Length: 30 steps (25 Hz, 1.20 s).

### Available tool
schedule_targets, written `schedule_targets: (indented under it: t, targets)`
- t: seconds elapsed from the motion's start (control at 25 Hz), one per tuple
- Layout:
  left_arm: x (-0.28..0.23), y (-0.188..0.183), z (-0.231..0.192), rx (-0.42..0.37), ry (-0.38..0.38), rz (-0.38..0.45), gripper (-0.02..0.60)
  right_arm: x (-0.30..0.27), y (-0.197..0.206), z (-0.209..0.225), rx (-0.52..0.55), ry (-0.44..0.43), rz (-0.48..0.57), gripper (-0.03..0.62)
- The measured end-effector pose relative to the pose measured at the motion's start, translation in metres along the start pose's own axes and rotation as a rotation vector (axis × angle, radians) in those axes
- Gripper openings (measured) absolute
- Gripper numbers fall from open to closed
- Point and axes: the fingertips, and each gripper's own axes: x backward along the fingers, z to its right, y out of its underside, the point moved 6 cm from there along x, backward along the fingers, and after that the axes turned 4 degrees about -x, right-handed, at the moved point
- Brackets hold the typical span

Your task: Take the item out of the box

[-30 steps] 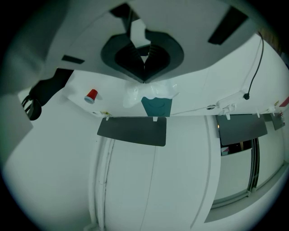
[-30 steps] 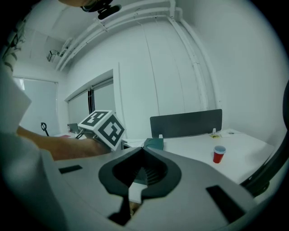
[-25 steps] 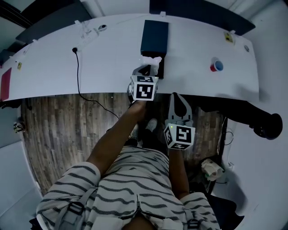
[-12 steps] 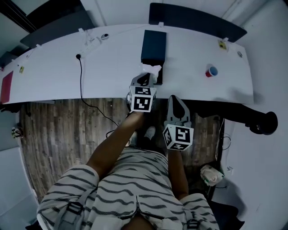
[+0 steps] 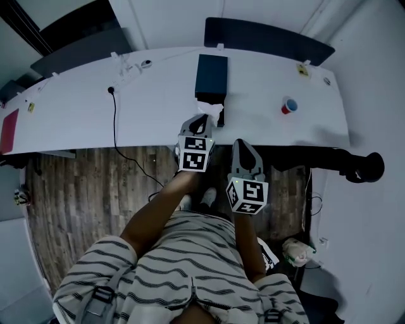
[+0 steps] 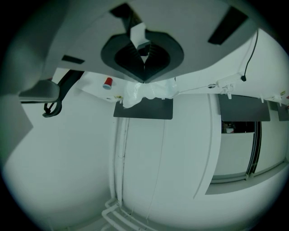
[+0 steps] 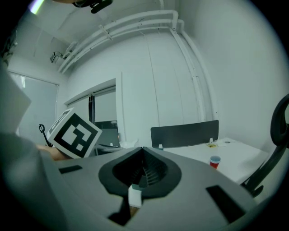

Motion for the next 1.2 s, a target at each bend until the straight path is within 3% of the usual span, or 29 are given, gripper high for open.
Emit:
schedule_targets:
  t: [0.56, 0.88, 1.2]
  targets:
    - [0.042, -0.028, 0.02, -0.071, 0.036, 0.115, 0.025, 0.01, -0.018, 0.005, 0.009, 0.02, 0.053, 0.018]
    - [0.06, -0.035, 0.024, -0.072, 0.033, 0.172, 0.025, 0.012, -0.025, 0.006, 0.015, 0.017, 0.083, 0.018]
    - [0.072, -0.04, 0.028, -0.135, 0.022, 0.217, 0.025, 0.01, -0.029, 0.002, 0.02, 0.016, 0.101, 0.018]
